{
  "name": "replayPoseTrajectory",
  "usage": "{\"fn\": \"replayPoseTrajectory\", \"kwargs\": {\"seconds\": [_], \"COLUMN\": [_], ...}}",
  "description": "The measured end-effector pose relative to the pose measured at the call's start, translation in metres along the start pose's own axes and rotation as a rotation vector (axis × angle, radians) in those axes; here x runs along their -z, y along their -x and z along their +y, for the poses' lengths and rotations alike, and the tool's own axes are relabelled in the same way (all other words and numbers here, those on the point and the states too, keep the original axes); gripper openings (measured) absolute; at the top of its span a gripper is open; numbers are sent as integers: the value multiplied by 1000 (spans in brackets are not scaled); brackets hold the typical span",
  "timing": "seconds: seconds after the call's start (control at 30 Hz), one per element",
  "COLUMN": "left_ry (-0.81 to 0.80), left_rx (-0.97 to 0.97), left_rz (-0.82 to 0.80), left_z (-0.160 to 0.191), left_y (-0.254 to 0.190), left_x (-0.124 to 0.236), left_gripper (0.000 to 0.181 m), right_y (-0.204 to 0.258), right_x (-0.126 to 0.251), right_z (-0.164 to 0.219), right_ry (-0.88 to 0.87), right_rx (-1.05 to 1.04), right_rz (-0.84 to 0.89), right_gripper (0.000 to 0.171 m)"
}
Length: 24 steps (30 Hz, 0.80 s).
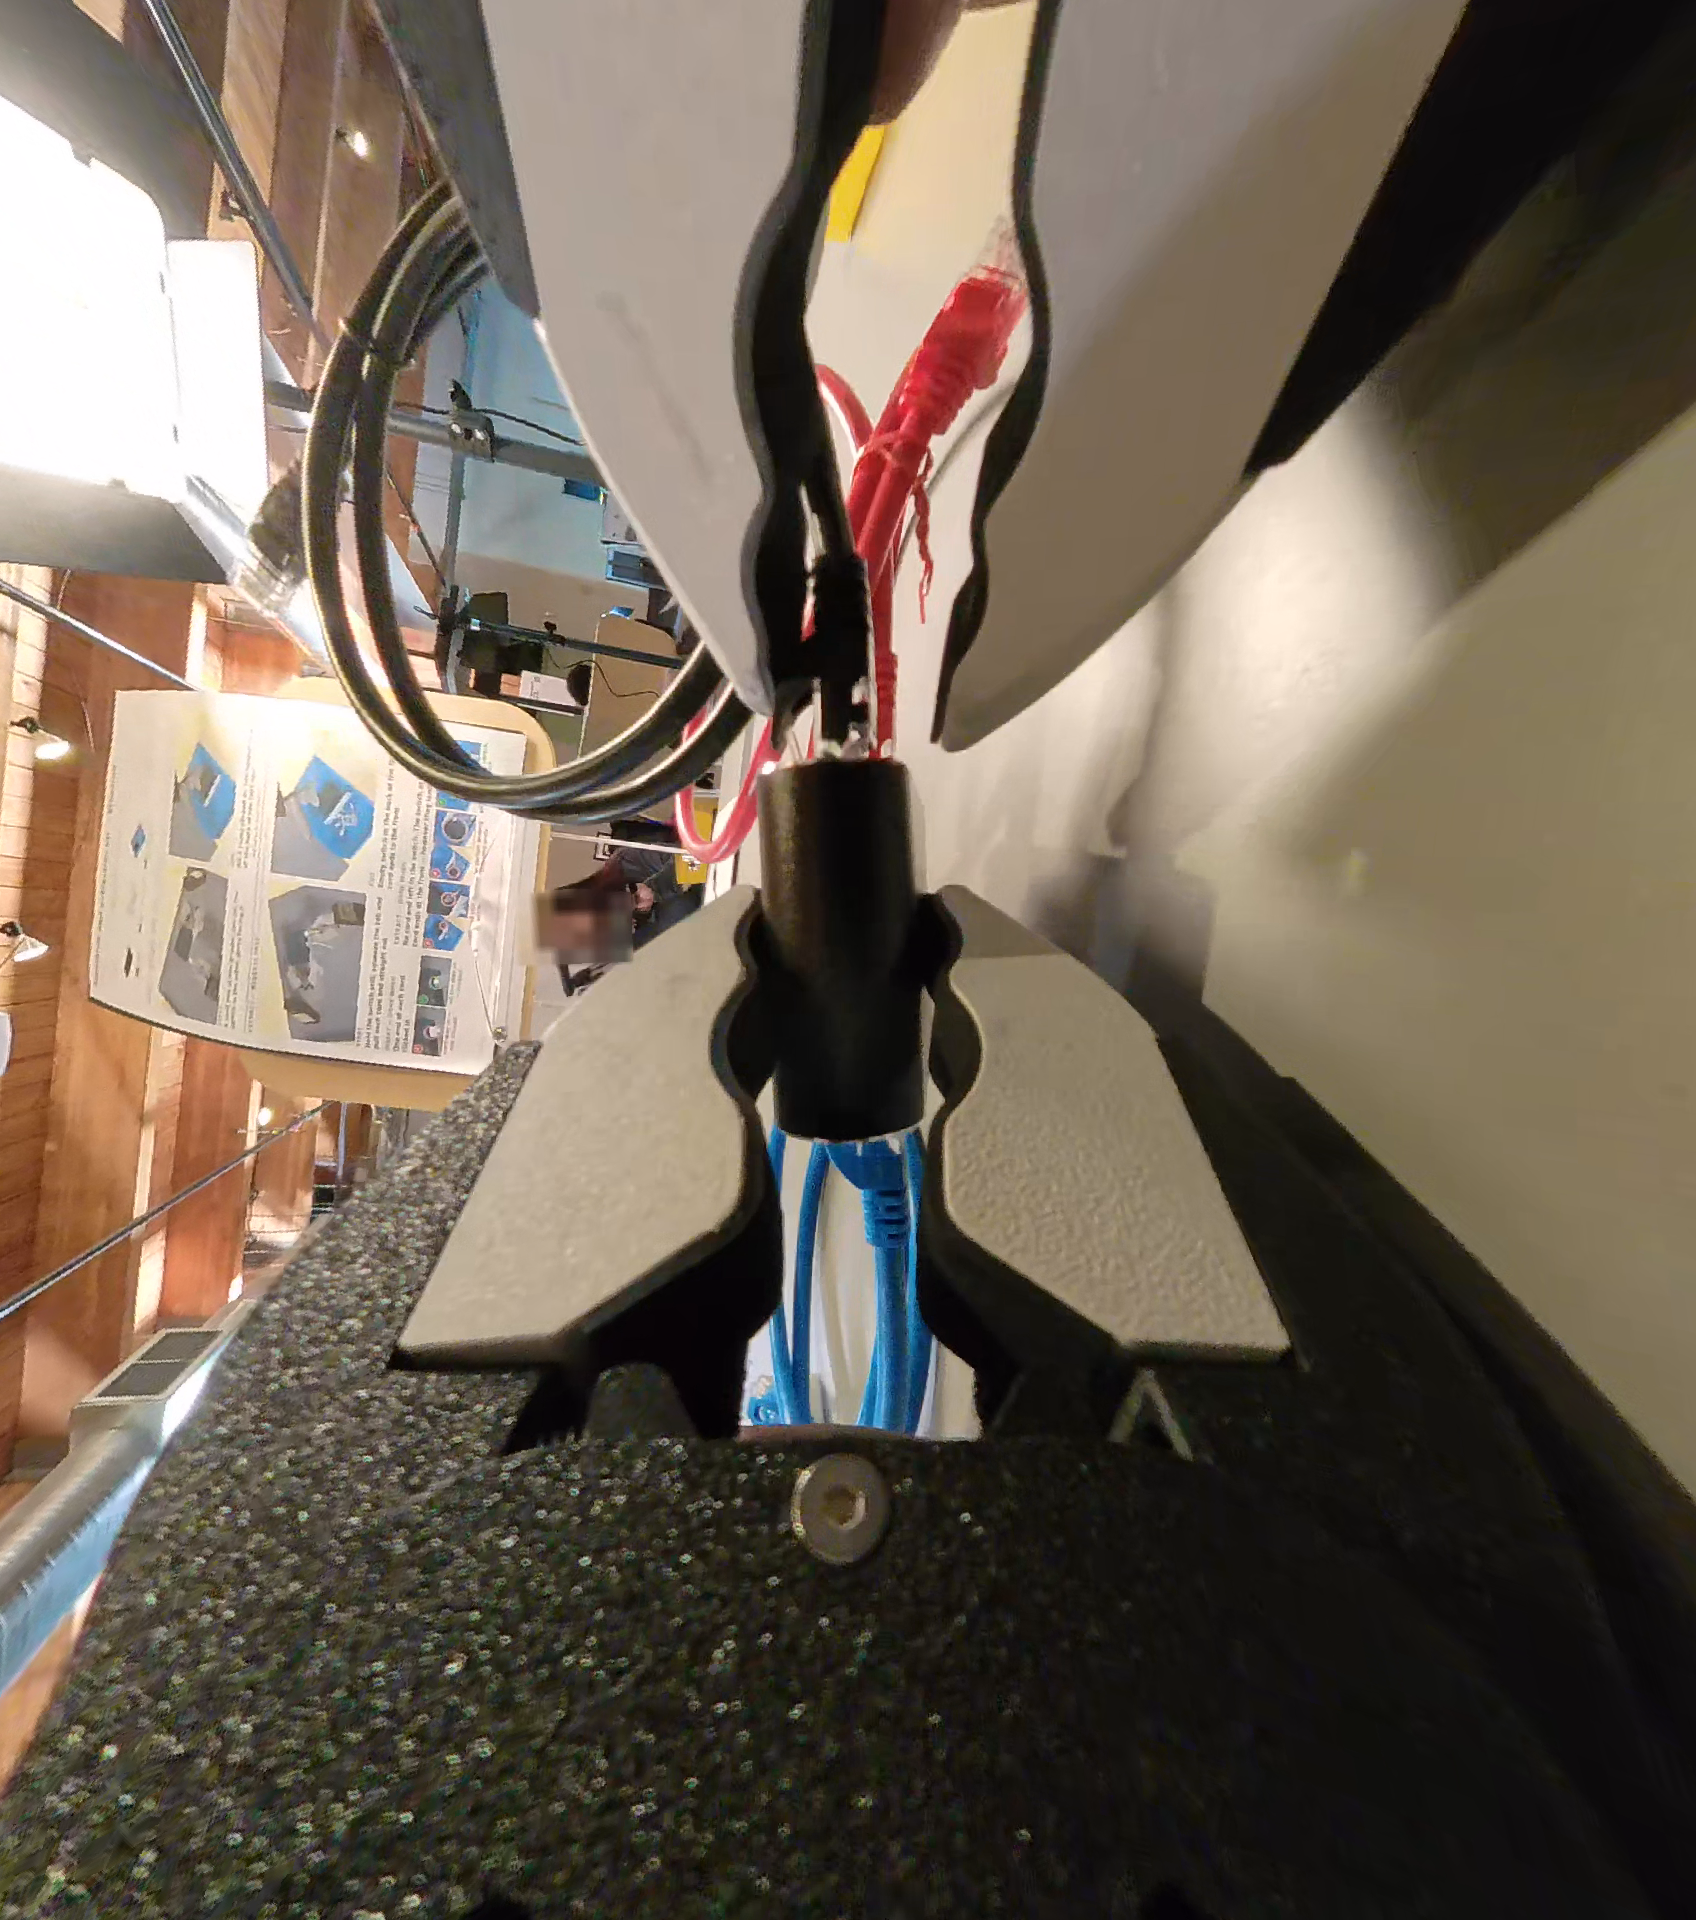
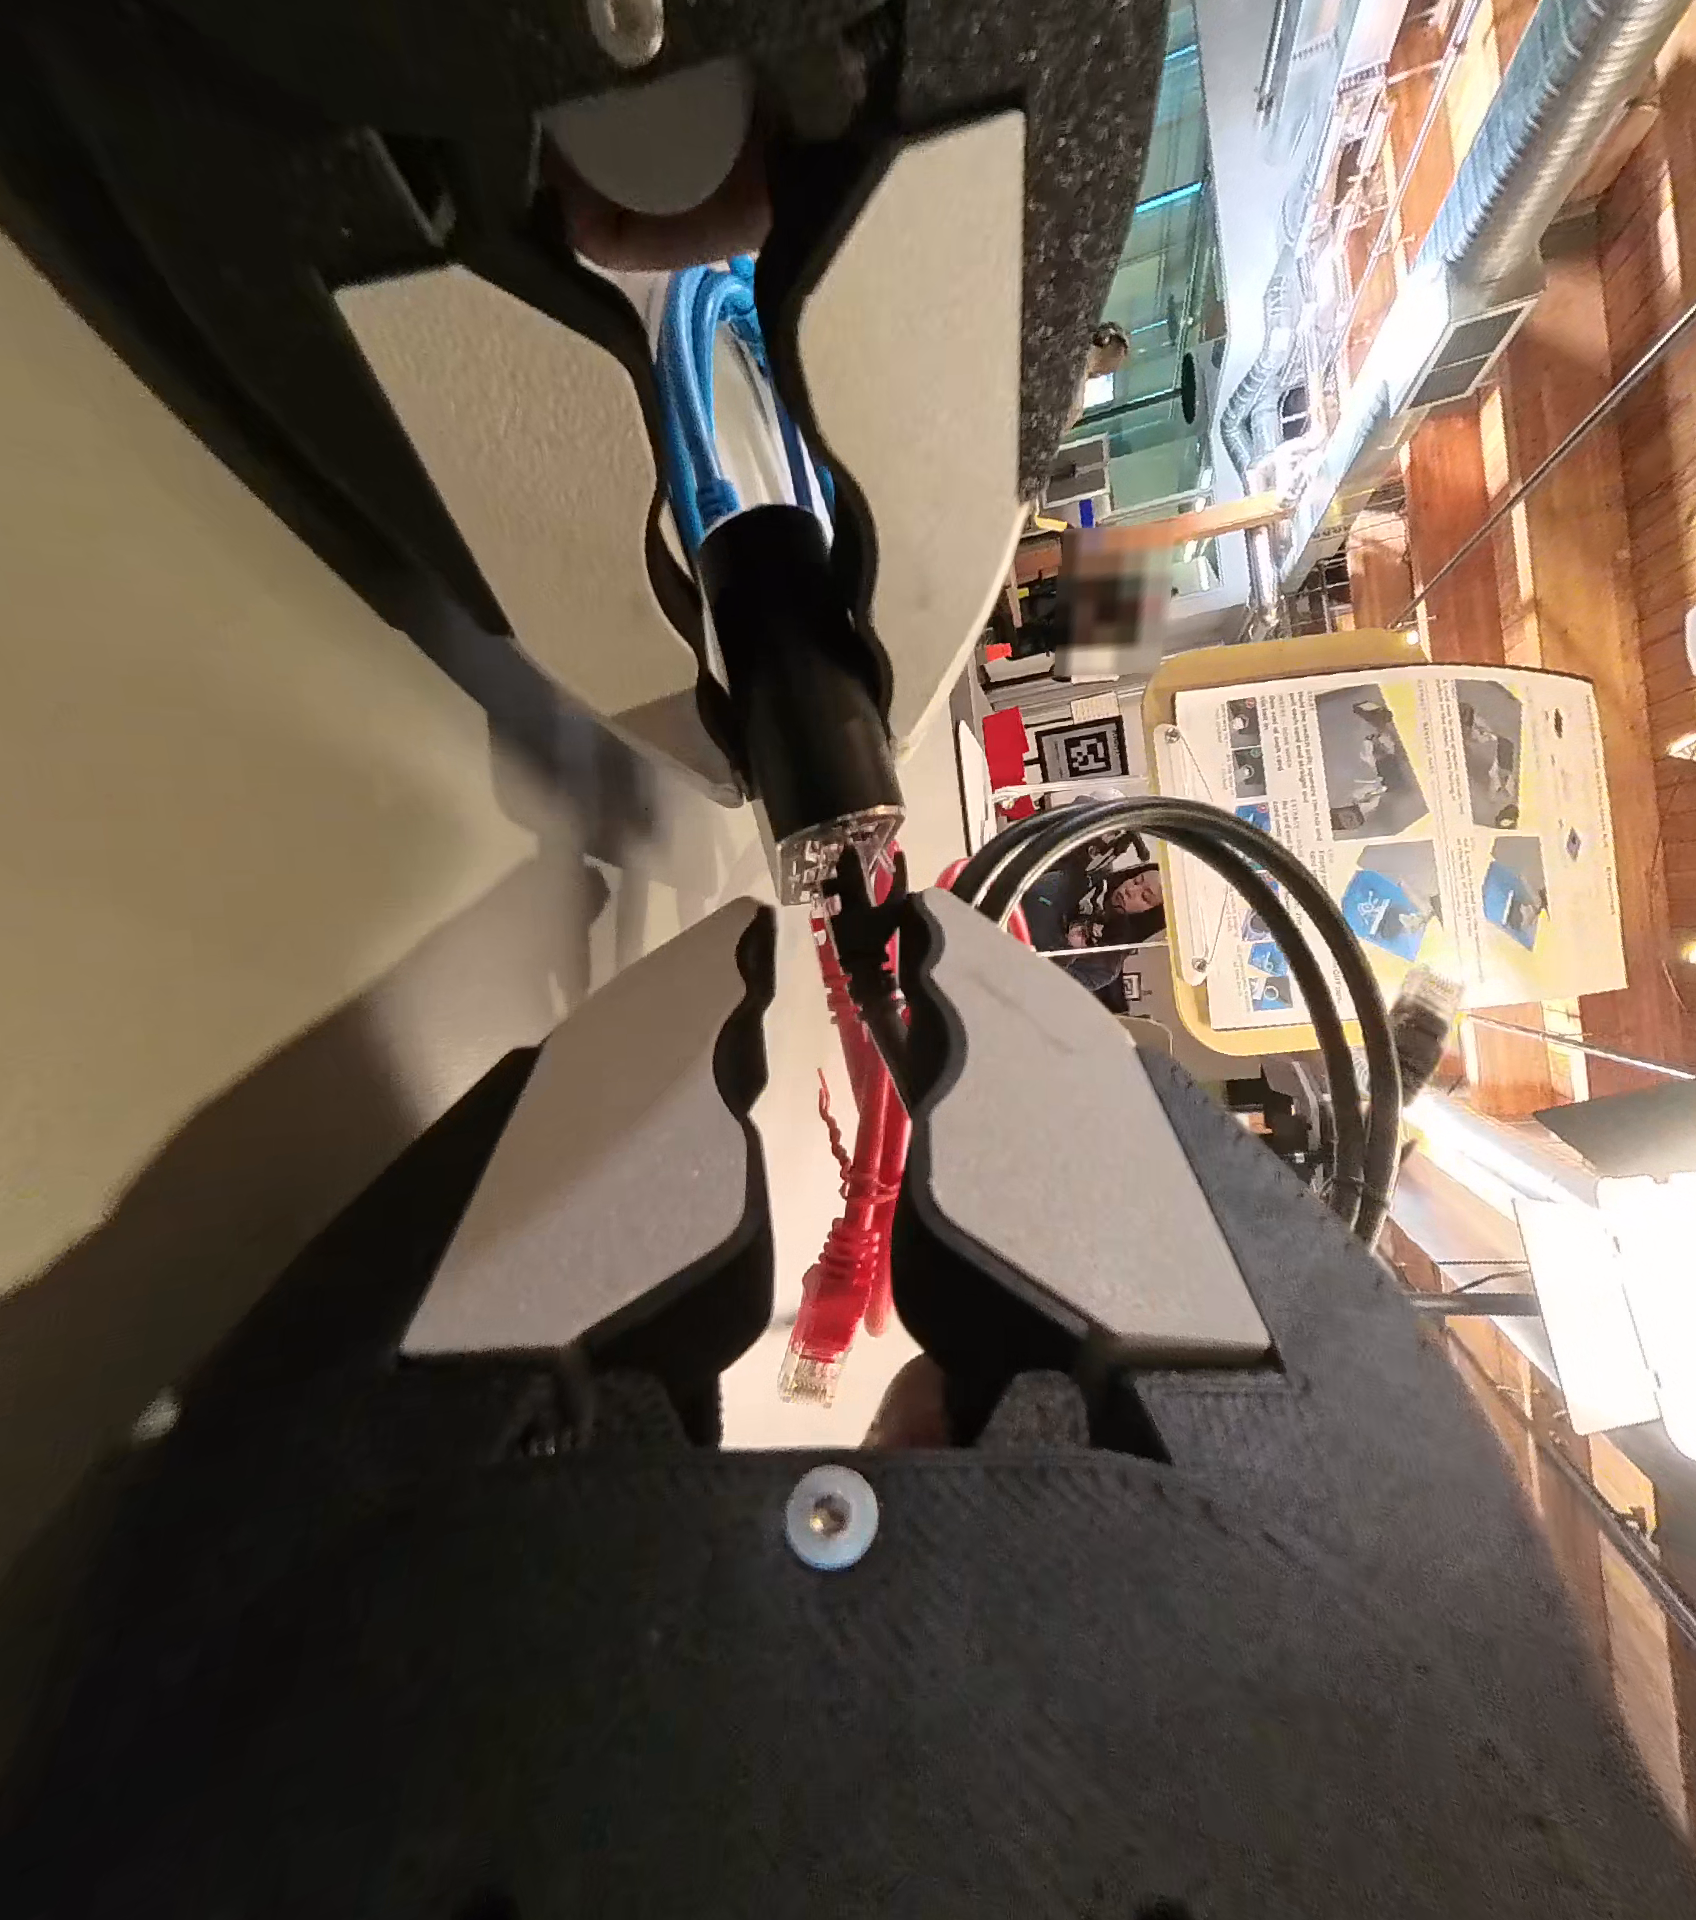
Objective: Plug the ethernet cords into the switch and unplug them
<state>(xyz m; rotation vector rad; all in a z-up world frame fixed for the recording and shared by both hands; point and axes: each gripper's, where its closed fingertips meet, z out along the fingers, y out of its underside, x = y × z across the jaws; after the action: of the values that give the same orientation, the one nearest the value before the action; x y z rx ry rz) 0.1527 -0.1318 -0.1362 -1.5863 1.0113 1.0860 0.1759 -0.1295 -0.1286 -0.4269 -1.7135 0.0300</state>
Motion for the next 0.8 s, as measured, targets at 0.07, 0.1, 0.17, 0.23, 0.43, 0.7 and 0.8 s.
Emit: {"fn": "replayPoseTrajectory", "kwargs": {"seconds": [0.07,0.1,0.17,0.23,0.43,0.7,0.8], "left_ry": [-1,0,1,2,4,18,32], "left_rx": [-26,-42,-70,-75,-74,-68,-52], "left_rz": [-10,-17,-30,-30,-26,-5,3], "left_z": [-2,-3,-4,-4,-4,-1,1], "left_y": [0,0,0,0,-1,-3,-3], "left_x": [0,1,1,1,1,1,1], "left_gripper": [27,27,27,27,27,26,26], "right_y": [1,2,1,-1,0,4,3], "right_x": [1,2,2,2,2,1,-1], "right_z": [1,1,1,0,0,-2,-2], "right_ry": [2,3,6,12,22,-13,-2], "right_rx": [15,24,41,35,94,166,194], "right_rz": [-10,-13,-7,1,19,12,13], "right_gripper": [24,24,22,14,14,14,14]}}
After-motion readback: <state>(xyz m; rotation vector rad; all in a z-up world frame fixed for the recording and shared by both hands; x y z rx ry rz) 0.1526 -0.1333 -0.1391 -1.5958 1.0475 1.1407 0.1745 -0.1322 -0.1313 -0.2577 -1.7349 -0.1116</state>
